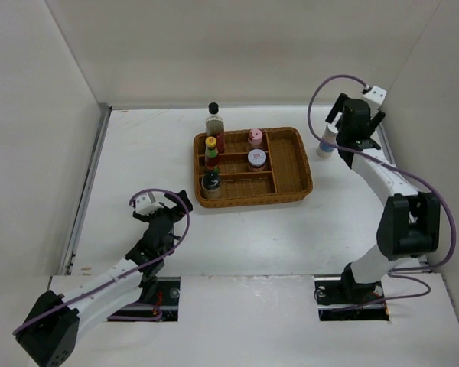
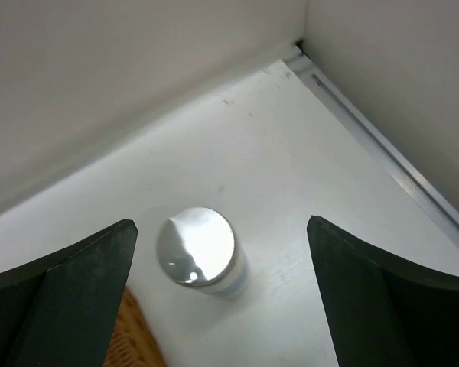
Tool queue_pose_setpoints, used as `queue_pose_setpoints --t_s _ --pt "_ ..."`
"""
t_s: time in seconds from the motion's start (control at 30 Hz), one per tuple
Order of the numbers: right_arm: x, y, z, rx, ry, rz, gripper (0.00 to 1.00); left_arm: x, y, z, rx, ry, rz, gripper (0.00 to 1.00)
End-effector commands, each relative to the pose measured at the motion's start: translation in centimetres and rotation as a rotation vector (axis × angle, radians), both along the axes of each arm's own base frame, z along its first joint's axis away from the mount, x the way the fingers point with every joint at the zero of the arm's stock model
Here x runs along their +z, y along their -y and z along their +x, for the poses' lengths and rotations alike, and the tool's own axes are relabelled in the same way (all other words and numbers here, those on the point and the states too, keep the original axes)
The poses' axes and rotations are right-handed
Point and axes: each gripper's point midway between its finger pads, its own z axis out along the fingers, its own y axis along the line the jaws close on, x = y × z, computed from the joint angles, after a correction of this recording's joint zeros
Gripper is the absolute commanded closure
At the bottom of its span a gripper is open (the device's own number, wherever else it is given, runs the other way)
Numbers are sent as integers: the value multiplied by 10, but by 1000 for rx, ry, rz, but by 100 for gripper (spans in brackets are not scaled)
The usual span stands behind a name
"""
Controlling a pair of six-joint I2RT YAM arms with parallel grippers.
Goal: Organize the condiment bottles
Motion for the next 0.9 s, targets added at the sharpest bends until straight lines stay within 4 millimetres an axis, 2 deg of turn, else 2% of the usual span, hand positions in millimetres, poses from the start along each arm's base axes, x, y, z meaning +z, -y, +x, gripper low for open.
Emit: queue_pose_setpoints --t_s 0.0,0.1,0.2,0.47,0.87 --pt "-48 5 2 -6 -154 -45 0 2 3 1 -8 22 -15 0" --pt "-60 -7 15 67 -160 -25 0 2 3 1 -11 20 -13 0" --pt "-63 -16 22 111 -149 -22 0 1 3 2 -9 18 -9 0" --pt "-75 -17 34 112 -168 -19 0 2 4 2 -14 21 -9 0" --pt "-53 -24 28 141 -90 3 0 2 4 2 -14 21 -9 0"
